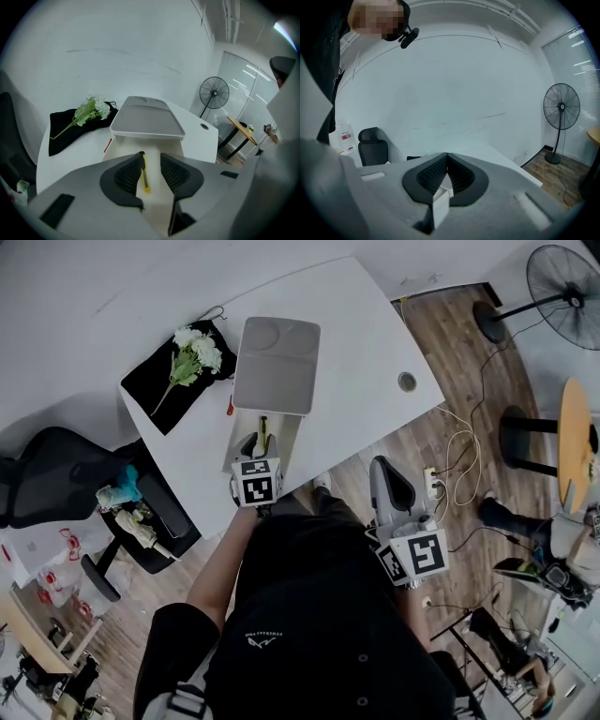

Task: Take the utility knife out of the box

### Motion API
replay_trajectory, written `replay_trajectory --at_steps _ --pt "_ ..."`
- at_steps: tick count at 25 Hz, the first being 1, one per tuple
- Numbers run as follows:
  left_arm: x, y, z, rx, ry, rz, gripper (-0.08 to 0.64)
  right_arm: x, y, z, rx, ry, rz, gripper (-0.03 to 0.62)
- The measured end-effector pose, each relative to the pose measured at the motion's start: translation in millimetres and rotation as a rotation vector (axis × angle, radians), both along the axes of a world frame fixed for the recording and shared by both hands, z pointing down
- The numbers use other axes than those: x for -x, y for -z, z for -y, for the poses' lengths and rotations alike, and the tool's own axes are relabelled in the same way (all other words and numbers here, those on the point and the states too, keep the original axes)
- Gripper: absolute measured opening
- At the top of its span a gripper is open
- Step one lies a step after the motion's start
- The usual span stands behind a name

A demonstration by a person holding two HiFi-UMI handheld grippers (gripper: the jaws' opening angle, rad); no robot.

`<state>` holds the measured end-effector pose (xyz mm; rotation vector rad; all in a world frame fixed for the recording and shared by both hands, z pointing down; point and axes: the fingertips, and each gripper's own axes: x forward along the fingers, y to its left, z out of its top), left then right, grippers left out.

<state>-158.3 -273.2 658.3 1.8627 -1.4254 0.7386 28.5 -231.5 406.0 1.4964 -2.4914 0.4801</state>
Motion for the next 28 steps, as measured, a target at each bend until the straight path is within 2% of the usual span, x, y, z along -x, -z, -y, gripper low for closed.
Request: replay_trajectory --at_steps 12,20,28 --pt "4 -36 16 0.126 0.079 0.053 0.13 -13 -10 -1 0.034 -0.067 -0.024 0.005" --pt "2 -54 21 0.188 0.082 0.07 0.13 -18 -15 -2 0.052 -0.094 -0.031 0.005" --pt "5 -66 24 0.21 0.094 0.106 0.13 -20 -19 -3 0.061 -0.104 -0.032 0.005"
